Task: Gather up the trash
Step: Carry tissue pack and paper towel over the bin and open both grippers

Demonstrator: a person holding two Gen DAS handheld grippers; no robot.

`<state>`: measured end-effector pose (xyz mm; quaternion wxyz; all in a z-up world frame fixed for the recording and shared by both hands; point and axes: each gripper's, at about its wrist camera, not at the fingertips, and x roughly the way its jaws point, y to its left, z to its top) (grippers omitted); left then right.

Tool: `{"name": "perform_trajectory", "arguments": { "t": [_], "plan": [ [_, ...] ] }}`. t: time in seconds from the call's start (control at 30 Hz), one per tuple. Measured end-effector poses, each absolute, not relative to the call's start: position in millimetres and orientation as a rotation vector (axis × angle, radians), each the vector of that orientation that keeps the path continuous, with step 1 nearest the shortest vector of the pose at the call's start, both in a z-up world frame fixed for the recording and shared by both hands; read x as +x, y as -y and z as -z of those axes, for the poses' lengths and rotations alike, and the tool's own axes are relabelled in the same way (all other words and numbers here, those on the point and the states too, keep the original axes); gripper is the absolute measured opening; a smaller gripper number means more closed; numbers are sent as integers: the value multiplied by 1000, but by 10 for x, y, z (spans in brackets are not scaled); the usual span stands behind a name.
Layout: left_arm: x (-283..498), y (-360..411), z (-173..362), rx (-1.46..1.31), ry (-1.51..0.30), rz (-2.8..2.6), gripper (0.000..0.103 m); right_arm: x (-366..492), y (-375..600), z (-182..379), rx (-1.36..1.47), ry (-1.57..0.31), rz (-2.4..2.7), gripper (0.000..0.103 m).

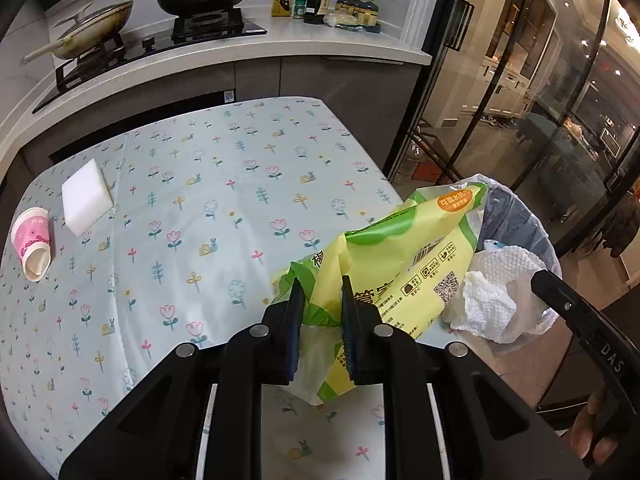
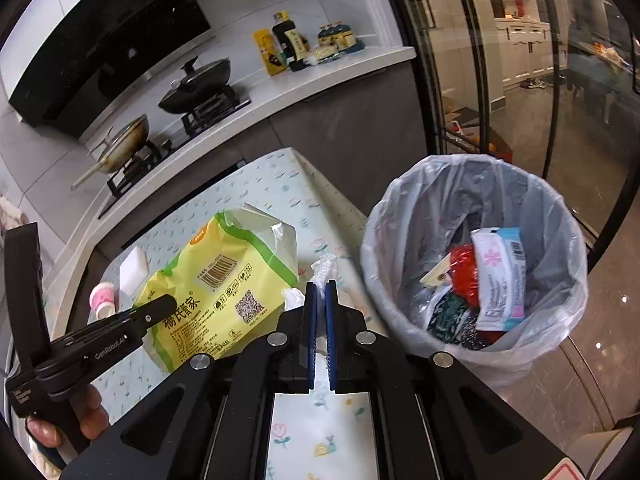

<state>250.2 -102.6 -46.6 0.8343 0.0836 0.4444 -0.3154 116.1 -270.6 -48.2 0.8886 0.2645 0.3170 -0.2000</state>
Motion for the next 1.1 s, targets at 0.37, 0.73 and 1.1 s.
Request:
{"name": "perform_trajectory", "arguments": {
  "t": [0.37,0.73,1.1],
  "plan": [
    [2159,1856,317,248,-927,766,17,763,3380,339,574,-589,540,4],
    [2126,2687,403,270,-979,786,19,774,3965,603,630,-629,615,10],
    [2115,2887,407,229,-978,795,53,538,4104,681,689,-606,665,31]
  ]
}}
